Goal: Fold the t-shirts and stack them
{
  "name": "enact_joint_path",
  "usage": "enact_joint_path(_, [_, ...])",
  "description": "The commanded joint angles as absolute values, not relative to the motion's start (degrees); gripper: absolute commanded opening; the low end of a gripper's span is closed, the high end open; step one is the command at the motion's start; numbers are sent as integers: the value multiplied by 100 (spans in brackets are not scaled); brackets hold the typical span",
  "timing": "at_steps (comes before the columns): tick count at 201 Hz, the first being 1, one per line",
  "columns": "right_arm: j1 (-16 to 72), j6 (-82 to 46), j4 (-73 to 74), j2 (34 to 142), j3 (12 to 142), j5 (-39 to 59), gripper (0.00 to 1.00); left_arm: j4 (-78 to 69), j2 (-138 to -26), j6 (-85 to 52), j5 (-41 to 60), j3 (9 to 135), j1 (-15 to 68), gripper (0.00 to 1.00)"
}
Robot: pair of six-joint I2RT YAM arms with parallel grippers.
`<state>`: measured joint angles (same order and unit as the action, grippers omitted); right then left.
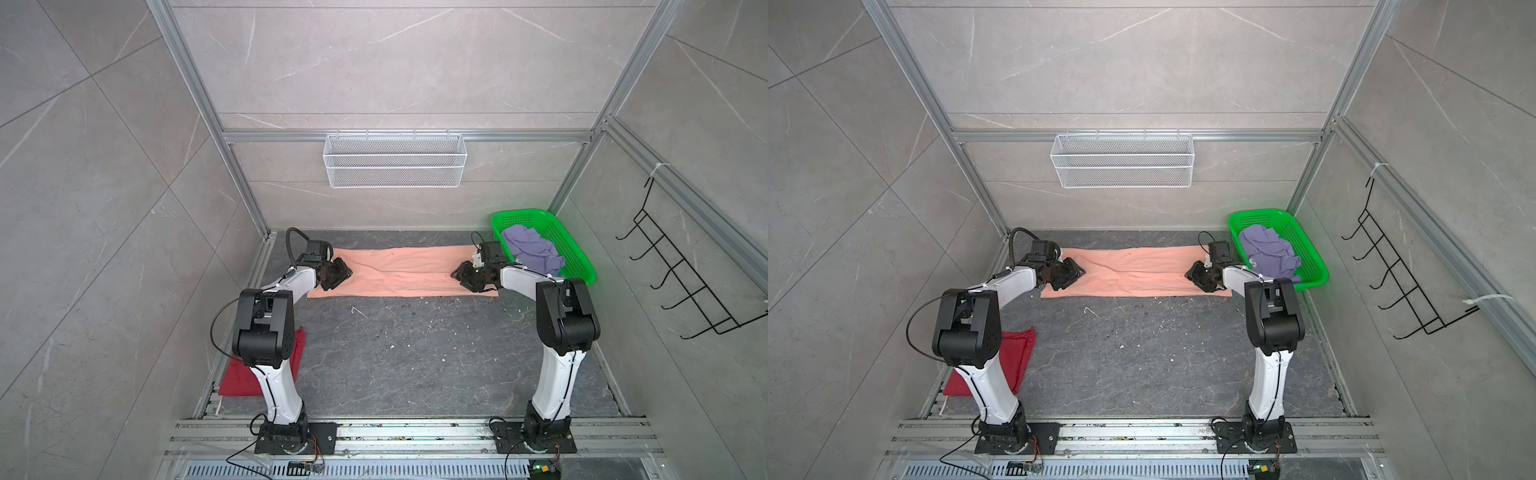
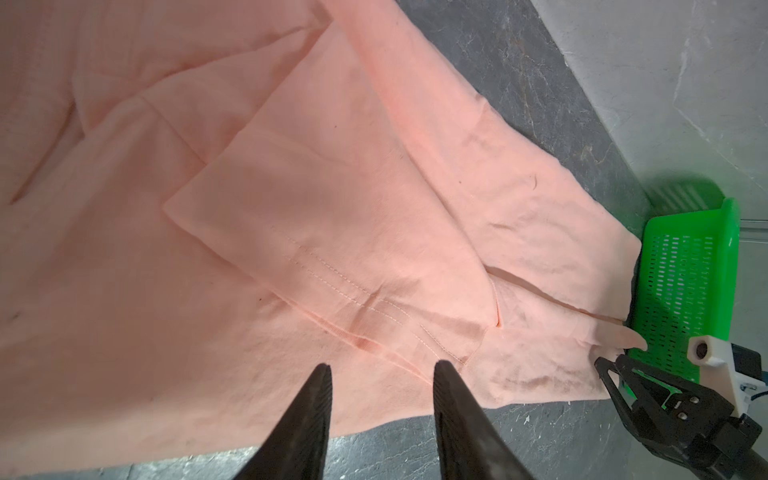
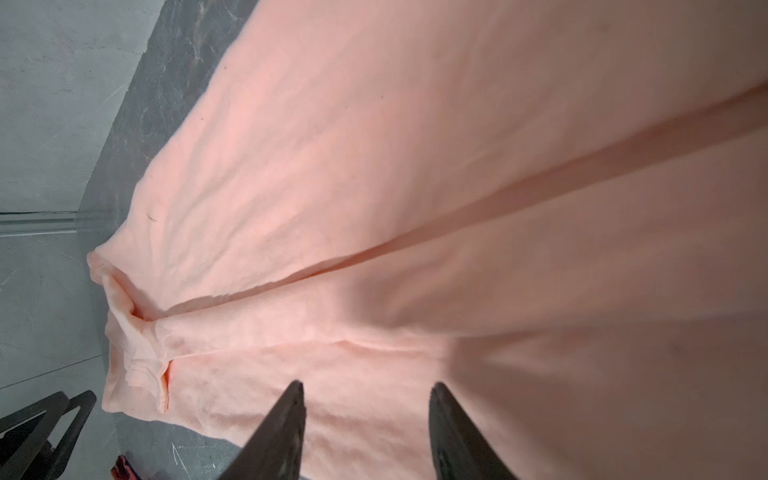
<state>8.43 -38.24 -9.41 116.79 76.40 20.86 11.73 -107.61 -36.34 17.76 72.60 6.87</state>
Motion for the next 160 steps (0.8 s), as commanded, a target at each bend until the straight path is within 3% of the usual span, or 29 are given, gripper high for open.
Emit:
enact_joint_path(1, [1038, -4090, -780, 11862, 7966, 2136, 50, 1165, -10350, -3476, 1670, 7306, 772, 44])
enact_joint_path(65, [1530, -4367, -721, 11957, 8080, 2174, 50, 1665, -10291, -3338, 1411, 7321, 1009, 45])
enact_joint_path(160, [1646, -4426, -684, 11989, 8034, 2136, 51, 1584, -11072, -3962, 998, 7747, 1342, 48])
